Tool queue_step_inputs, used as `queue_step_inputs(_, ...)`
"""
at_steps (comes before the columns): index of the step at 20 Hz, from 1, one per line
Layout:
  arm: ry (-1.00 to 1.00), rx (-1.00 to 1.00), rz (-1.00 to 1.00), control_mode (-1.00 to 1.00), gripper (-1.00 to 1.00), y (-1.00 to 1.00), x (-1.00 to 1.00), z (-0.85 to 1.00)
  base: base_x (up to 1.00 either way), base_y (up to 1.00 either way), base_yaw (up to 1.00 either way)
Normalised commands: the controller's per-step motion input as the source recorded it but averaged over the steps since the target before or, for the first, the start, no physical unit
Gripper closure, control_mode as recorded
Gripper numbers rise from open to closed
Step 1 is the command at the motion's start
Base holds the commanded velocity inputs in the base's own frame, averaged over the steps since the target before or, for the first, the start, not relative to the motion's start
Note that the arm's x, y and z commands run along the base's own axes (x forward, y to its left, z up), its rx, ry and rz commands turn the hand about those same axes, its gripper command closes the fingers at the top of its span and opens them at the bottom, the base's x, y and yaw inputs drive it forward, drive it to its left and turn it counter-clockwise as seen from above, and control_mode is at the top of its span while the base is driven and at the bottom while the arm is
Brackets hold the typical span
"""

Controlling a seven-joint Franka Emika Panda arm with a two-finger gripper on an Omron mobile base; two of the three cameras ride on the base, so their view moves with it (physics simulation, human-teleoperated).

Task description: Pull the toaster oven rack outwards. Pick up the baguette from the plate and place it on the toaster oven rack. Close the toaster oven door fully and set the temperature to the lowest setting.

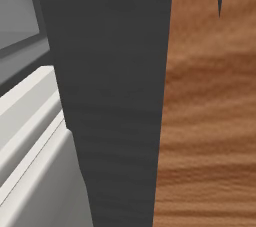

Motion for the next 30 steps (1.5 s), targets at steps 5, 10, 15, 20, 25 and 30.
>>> queue_step_inputs(5,0.0,-0.1,0.0,-1.0,1.0,-0.17,0.0,-0.02,0.0,0.0,0.0)
queue_step_inputs(10,-0.01,-0.13,0.01,-1.0,1.0,-0.28,0.0,0.0,0.0,0.0,0.0)
queue_step_inputs(15,0.0,-0.13,0.01,-1.0,1.0,-0.34,0.0,0.0,0.0,0.0,0.0)
queue_step_inputs(20,0.0,-0.15,0.02,-1.0,1.0,-0.38,0.0,0.0,0.0,0.0,0.0)
queue_step_inputs(25,0.0,-0.15,0.03,-1.0,1.0,-0.41,0.0,0.0,0.0,0.0,0.0)
queue_step_inputs(30,-0.01,-0.14,0.03,-1.0,1.0,-0.47,0.0,0.0,0.0,0.0,0.0)
